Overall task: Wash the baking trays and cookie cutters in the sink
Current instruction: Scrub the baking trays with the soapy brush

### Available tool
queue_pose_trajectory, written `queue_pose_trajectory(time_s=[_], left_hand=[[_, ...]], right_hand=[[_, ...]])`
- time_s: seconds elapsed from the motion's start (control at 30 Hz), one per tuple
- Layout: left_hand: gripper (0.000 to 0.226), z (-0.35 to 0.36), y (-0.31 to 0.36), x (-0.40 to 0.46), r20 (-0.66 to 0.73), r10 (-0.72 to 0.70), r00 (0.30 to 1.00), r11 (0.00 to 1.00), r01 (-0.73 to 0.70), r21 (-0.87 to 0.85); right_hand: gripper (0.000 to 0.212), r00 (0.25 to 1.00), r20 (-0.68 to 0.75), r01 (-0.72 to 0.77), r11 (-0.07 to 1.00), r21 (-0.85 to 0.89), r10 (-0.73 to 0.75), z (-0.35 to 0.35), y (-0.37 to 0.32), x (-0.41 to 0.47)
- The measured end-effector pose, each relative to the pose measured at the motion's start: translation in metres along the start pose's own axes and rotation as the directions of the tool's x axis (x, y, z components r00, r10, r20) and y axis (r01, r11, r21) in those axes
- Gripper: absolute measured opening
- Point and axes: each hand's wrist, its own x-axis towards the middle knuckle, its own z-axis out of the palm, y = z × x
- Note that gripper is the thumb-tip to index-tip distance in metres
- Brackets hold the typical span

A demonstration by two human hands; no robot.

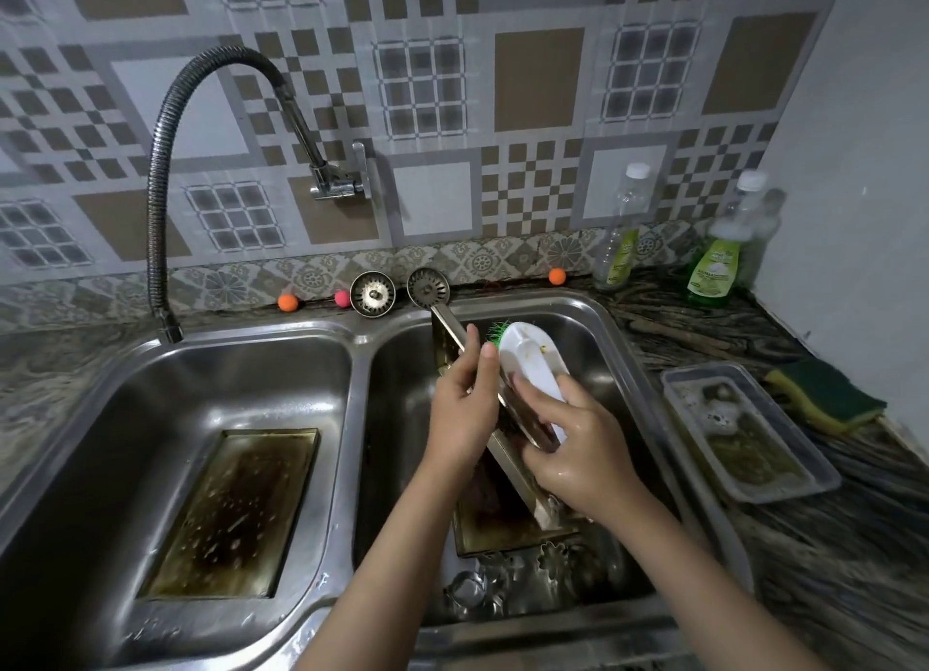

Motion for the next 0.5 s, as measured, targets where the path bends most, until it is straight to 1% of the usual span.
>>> queue_pose_trajectory(time_s=[0.07,0.13,0.17,0.3,0.37,0.43,0.5], left_hand=[[0.046,-0.001,-0.001,-0.001,-0.099,-0.01,0.995,0.999,0.006,-0.04],[0.046,-0.002,-0.003,0.0,-0.163,-0.035,0.986,0.994,0.018,-0.107],[0.047,-0.004,-0.004,0.0,-0.184,-0.047,0.982,0.99,0.021,-0.141],[0.053,-0.015,-0.014,0.0,-0.236,-0.107,0.966,0.958,0.037,-0.285],[0.051,-0.02,-0.019,0.001,-0.227,-0.126,0.966,0.932,0.037,-0.361],[0.048,-0.023,-0.02,-0.003,-0.198,-0.102,0.975,0.934,0.025,-0.358],[0.046,-0.025,-0.022,-0.008,-0.169,-0.05,0.984,0.944,-0.008,-0.329]], right_hand=[[0.071,0.999,0.037,-0.02,0.996,0.091,0.016,0.003,-0.001,-0.001],[0.077,0.999,0.037,-0.045,0.983,0.181,0.039,0.004,-0.004,-0.002],[0.076,0.998,0.028,-0.061,0.972,0.225,0.056,0.004,-0.004,-0.002],[0.054,0.994,-0.02,-0.089,0.921,0.38,0.104,-0.006,-0.004,0.0],[0.052,0.992,-0.006,-0.114,0.887,0.448,0.13,-0.011,0.0,0.004],[0.059,0.989,0.018,-0.138,0.885,0.444,0.146,-0.015,0.007,0.011],[0.069,0.989,0.017,-0.142,0.919,0.368,0.146,-0.022,0.013,0.021]])
